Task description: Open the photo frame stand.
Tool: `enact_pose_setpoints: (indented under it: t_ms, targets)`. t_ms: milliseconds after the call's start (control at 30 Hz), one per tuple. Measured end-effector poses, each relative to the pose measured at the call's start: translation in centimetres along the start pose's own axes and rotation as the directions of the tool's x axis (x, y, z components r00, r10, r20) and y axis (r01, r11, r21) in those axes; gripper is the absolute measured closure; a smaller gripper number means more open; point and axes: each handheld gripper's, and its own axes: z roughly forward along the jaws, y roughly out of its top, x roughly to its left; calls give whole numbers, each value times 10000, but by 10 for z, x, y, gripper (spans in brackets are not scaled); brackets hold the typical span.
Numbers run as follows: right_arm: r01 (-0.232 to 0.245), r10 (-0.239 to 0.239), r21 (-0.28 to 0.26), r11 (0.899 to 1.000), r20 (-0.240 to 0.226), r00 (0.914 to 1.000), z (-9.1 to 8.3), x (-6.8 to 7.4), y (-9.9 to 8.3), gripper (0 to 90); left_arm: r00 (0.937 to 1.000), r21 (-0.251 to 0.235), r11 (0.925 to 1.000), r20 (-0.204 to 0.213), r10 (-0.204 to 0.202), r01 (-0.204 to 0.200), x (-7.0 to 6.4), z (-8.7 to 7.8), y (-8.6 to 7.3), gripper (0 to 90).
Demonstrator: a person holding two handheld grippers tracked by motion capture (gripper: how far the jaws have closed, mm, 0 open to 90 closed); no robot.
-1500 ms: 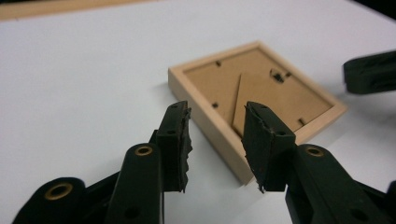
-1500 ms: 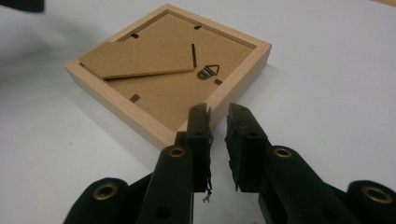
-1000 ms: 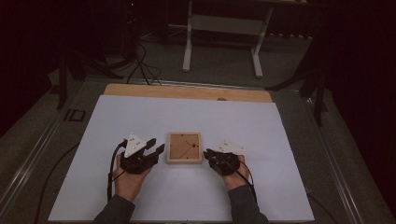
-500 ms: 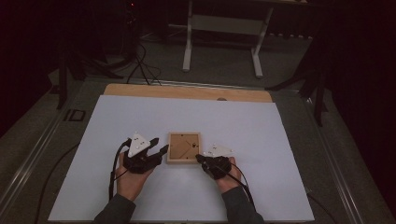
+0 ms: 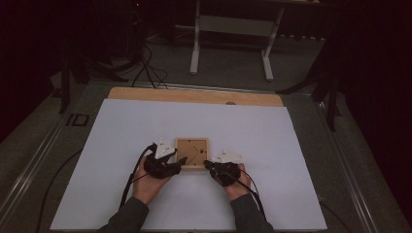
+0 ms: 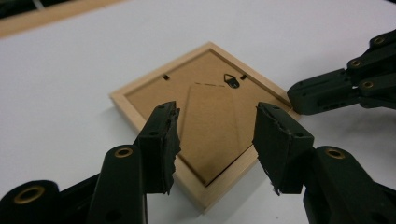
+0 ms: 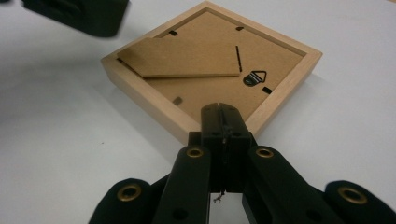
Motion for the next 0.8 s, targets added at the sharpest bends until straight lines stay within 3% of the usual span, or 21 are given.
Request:
enact_pose_setpoints:
  t_ms: [300,600,800]
  targets:
    - [-89,89,19,10000,59,9999,0,-3,0,898,9997,820,9964,-84,233,-225,-3,24,0,472]
    - [-134,134,-9,9999,12,9999,0,-4,0,897,9990,1240,9916,-186,402,-376,-1,31,-2,480]
    - [-141,141,-30,9999,8,9999,1,-4,0,897,9995,1382,9901,-129,272,-251,0,32,-1,505]
